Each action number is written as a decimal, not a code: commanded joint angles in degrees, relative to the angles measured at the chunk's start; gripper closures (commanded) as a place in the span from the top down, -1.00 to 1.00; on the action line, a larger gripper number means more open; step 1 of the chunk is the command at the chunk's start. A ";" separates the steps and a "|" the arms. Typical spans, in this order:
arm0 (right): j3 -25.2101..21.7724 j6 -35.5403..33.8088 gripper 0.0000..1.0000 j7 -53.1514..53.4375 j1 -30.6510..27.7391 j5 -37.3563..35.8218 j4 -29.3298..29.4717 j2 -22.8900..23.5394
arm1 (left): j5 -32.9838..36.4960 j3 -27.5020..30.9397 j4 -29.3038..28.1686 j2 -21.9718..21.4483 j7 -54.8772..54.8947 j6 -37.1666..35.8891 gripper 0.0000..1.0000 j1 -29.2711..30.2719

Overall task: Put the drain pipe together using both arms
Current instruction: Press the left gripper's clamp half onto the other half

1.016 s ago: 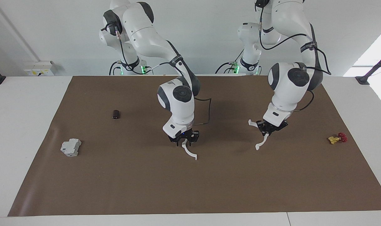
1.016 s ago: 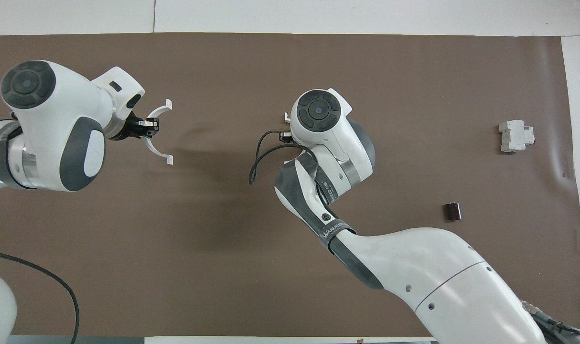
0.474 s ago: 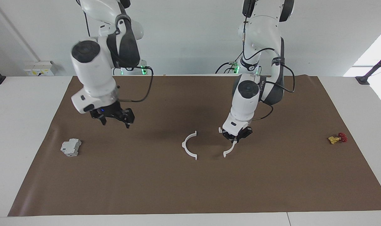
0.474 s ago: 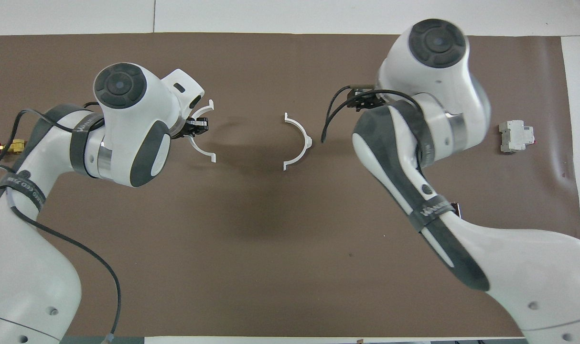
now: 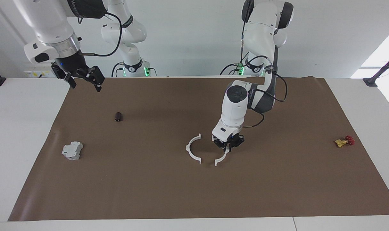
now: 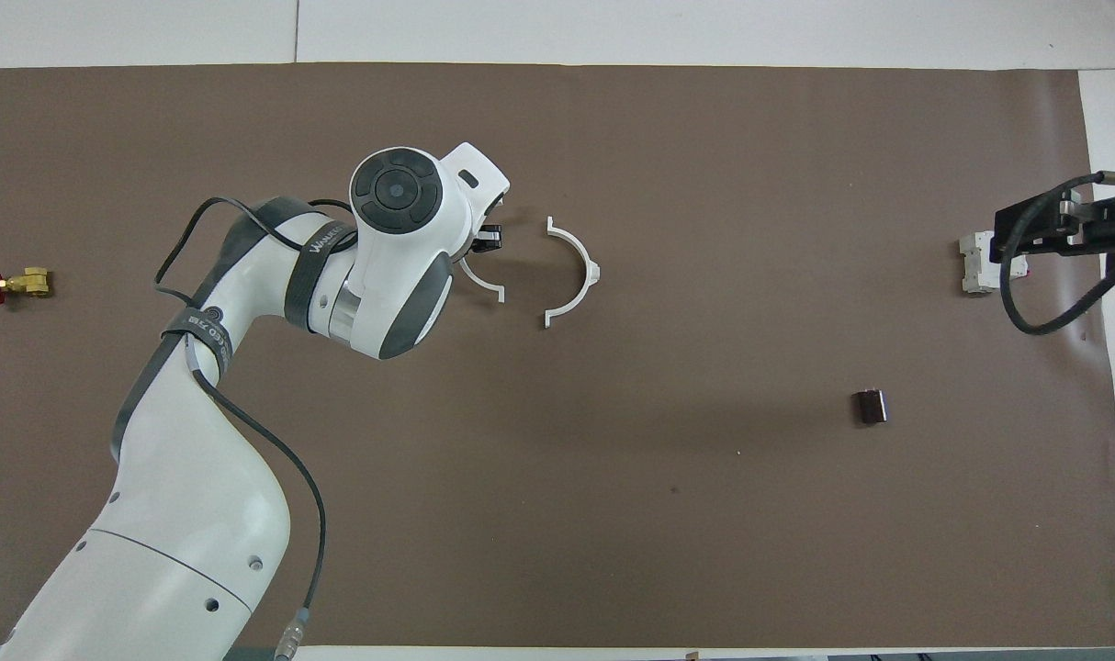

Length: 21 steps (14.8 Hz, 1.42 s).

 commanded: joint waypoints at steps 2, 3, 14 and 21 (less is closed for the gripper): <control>0.72 2.77 1.00 -5.03 -2.75 0.45 -5.53 -2.06 | 0.86 0.71 1.44 2.20 -0.79 1.43 -1.00 -0.77; 0.72 2.77 1.00 -5.99 -3.19 0.45 -6.14 -2.24 | 0.85 0.79 1.79 2.55 -0.79 1.43 -1.00 -0.69; -2.10 -1.01 1.00 -8.55 -0.03 0.97 -5.71 -2.68 | -0.12 0.88 7.67 7.82 -3.34 -1.98 -1.00 -4.29; -2.10 0.13 1.00 -8.11 -0.47 1.24 -5.97 -2.68 | 0.50 0.97 8.74 7.74 -3.70 -6.21 -1.00 -5.34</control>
